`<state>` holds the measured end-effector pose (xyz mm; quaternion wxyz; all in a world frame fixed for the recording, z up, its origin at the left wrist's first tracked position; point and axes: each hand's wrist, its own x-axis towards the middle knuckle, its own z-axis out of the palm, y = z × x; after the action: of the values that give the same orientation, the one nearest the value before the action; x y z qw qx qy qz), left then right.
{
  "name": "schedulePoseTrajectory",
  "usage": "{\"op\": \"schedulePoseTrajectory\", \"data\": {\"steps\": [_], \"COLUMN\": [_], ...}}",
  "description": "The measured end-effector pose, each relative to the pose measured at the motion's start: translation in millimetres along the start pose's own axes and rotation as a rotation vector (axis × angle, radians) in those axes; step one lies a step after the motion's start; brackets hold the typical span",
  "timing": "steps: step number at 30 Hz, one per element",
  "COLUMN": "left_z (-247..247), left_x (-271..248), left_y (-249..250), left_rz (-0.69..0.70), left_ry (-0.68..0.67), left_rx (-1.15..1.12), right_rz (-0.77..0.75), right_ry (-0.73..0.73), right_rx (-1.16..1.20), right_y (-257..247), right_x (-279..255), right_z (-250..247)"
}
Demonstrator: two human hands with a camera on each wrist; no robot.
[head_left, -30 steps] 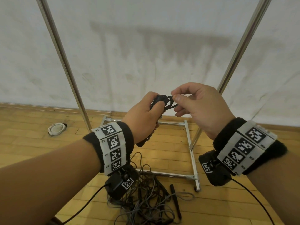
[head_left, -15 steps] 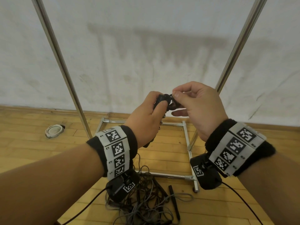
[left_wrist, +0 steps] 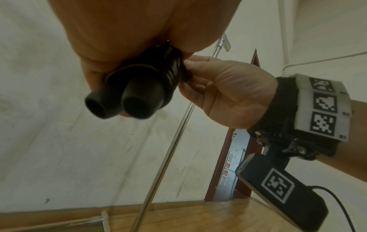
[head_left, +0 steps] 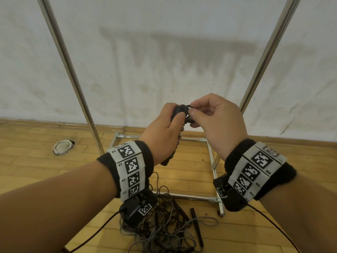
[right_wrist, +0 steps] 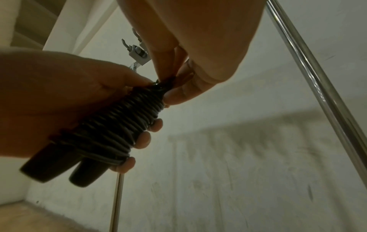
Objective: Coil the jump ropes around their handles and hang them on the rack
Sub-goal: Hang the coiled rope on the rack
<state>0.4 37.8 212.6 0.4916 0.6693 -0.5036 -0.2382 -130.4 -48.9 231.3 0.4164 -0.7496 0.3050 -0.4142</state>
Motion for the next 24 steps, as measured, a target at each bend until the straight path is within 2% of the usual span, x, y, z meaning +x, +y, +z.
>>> {"op": "schedulePoseTrajectory", "data": {"steps": [13, 24], "left_z": [-5, -2], "left_x": [4, 6], "left_y": [-2, -7], "left_rz": [0.011, 0.042], "left_ry": [-0.068, -0.076], "left_rx": [0.215, 0.391], "right_rz": [0.039, -0.033], "right_ry": [-0.020, 0.047], "right_rx": [-0.043, -0.295], "right_y": [2, 4], "right_x": [-4, 4], "right_z": [1, 11]}}
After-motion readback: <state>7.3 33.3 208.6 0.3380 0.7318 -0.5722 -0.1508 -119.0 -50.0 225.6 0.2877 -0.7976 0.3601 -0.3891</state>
